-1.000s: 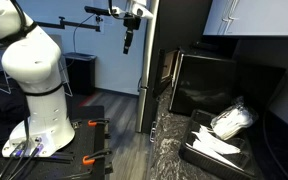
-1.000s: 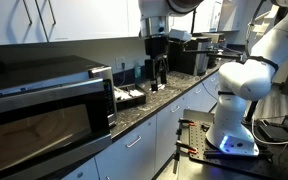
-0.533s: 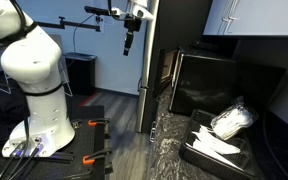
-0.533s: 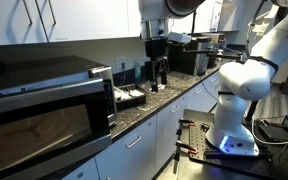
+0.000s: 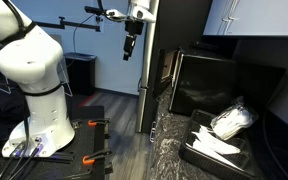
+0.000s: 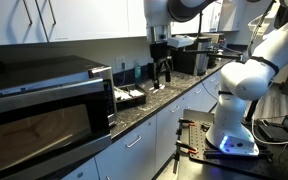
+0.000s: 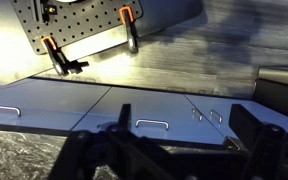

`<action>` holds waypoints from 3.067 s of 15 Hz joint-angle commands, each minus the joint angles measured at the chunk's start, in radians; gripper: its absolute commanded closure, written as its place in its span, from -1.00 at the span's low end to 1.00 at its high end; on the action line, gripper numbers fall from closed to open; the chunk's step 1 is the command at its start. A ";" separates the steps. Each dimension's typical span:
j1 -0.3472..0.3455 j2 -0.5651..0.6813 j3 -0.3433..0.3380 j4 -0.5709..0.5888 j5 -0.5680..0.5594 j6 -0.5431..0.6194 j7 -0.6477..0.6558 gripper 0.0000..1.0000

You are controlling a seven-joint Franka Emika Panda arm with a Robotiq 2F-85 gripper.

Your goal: Remove one fork from the black tray

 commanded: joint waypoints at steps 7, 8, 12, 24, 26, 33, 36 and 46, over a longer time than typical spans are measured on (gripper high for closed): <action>-0.153 -0.199 -0.088 -0.151 -0.016 0.032 0.137 -1.00; -0.175 -0.201 -0.098 -0.157 -0.016 0.048 0.152 -1.00; -0.270 -0.209 -0.150 -0.172 -0.023 0.103 0.183 -1.00; -0.333 -0.189 -0.191 -0.161 -0.031 0.164 0.208 -1.00; -0.351 -0.179 -0.202 -0.162 -0.027 0.193 0.220 -1.00; -0.412 -0.064 -0.290 -0.140 -0.024 0.342 0.215 -1.00; -0.420 0.025 -0.331 -0.120 -0.014 0.411 0.204 -1.00; -0.414 0.109 -0.365 -0.112 -0.020 0.489 0.202 -1.00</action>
